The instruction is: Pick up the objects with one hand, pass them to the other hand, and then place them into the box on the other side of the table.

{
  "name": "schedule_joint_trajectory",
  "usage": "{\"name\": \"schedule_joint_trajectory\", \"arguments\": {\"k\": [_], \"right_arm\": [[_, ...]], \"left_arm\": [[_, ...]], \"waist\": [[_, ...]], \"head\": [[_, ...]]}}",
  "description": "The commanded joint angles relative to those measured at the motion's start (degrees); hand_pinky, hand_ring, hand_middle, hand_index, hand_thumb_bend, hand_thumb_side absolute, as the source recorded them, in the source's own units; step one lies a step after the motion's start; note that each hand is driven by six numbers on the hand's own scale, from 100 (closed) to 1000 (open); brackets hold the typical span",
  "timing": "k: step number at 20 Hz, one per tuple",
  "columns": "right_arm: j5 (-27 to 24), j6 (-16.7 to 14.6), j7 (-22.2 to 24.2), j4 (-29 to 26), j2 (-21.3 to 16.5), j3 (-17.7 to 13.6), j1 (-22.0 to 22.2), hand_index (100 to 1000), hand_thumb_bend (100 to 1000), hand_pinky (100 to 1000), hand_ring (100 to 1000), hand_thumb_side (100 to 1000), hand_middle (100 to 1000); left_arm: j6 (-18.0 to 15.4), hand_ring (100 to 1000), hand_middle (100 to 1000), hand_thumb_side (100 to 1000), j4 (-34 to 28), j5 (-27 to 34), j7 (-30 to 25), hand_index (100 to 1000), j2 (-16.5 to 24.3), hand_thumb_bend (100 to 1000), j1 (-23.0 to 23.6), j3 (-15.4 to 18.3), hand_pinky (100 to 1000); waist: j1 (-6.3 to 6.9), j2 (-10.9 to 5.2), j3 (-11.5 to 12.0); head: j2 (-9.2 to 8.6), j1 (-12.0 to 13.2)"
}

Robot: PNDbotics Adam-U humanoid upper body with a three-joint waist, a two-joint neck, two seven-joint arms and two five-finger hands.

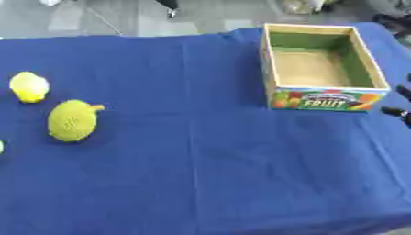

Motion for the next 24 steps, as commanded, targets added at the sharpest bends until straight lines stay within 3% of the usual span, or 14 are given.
{"name": "schedule_joint_trajectory", "arguments": {"k": [1, 11, 17, 24], "right_arm": [[0.64, 0.50, -0.21, -1.09, -0.97, -0.47, -0.20, 972, 100, 710, 961, 717, 985], [2.47, 1.46, -1.33, -1.09, -0.35, -0.51, -0.97, 962, 100, 701, 938, 717, 964], [2.51, 1.34, -1.44, -1.09, -0.31, -0.52, -1.02, 960, 100, 701, 937, 716, 961], [3.17, 1.14, -1.56, -1.09, -0.97, -0.44, 0.10, 960, 100, 702, 935, 719, 959]], "left_arm": [[-0.02, 660, 650, 640, -0.44, 0.20, -0.54, 731, 1.11, 597, -0.56, 0.11, 706], [1.03, 652, 627, 600, -0.54, -1.33, -2.05, 736, 1.85, 597, -2.17, -0.30, 705], [3.92, 649, 623, 564, 0.40, -2.76, -4.58, 745, 5.51, 615, -4.09, -1.03, 709], [9.73, 683, 635, 541, 8.10, -6.26, -10.43, 739, 14.99, 687, -11.43, -8.83, 746]], "waist": [[0.69, -1.66, -0.04], [0.52, -0.67, 0.39], [0.42, -0.42, 0.06], [0.97, -0.79, 0.04]], "head": [[0.74, 1.41], [0.79, 3.64], [0.14, 4.12], [-0.10, 4.66]]}}
